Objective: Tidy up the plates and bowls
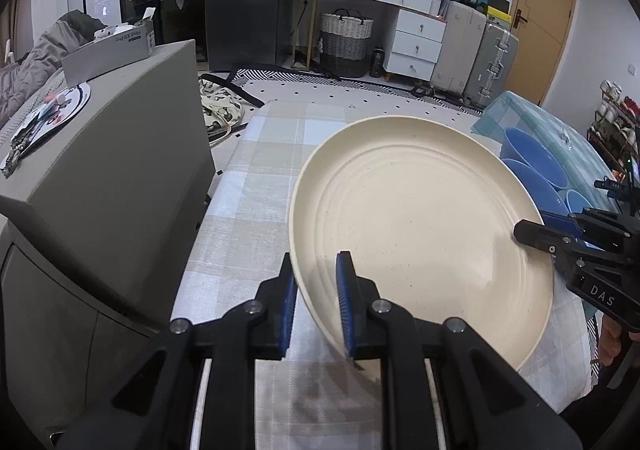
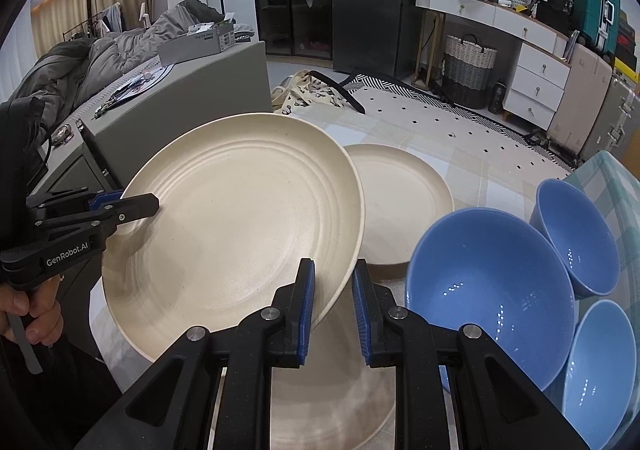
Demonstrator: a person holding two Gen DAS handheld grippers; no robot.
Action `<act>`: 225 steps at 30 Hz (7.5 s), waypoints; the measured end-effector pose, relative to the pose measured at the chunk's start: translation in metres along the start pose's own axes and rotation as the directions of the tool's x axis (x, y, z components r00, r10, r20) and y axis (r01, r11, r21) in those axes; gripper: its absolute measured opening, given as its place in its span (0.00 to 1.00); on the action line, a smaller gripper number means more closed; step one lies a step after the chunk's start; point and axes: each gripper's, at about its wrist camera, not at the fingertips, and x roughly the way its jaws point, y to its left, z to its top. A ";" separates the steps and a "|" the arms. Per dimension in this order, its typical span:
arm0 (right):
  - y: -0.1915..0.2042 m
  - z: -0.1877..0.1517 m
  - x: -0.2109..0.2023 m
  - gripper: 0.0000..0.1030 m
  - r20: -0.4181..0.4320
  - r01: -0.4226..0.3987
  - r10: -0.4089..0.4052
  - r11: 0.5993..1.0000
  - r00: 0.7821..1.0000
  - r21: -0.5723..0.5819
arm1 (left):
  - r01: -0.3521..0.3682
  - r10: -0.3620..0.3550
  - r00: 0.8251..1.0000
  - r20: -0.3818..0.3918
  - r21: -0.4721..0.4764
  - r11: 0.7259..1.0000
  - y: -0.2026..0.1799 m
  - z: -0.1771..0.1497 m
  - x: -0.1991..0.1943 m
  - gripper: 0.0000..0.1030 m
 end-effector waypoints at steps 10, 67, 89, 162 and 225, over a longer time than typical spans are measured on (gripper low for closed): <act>-0.008 -0.019 -0.006 0.19 -0.032 0.025 -0.025 1.000 0.999 -0.002 | -0.003 0.004 1.000 -0.021 0.041 0.999 -0.019 -0.004 0.003 0.16; -0.016 -0.075 0.026 0.20 -0.218 0.103 -0.112 0.993 0.970 -0.053 | -0.034 0.098 0.972 -0.213 0.283 0.959 -0.071 -0.047 0.047 0.22; -0.006 -0.076 0.058 0.23 -0.280 0.132 -0.147 0.989 0.949 -0.071 | -0.035 0.136 0.957 -0.257 0.364 0.931 -0.084 -0.056 0.057 0.25; -0.063 0.046 -0.067 0.99 0.150 0.014 -0.033 0.992 0.988 0.129 | -0.032 0.032 0.999 -0.005 -0.013 0.999 -0.032 0.072 0.024 1.00; -0.136 0.129 0.116 0.99 -0.211 0.070 -0.059 0.997 0.976 0.044 | -0.017 -0.004 0.964 -0.265 -0.080 0.997 -0.031 0.095 0.161 0.87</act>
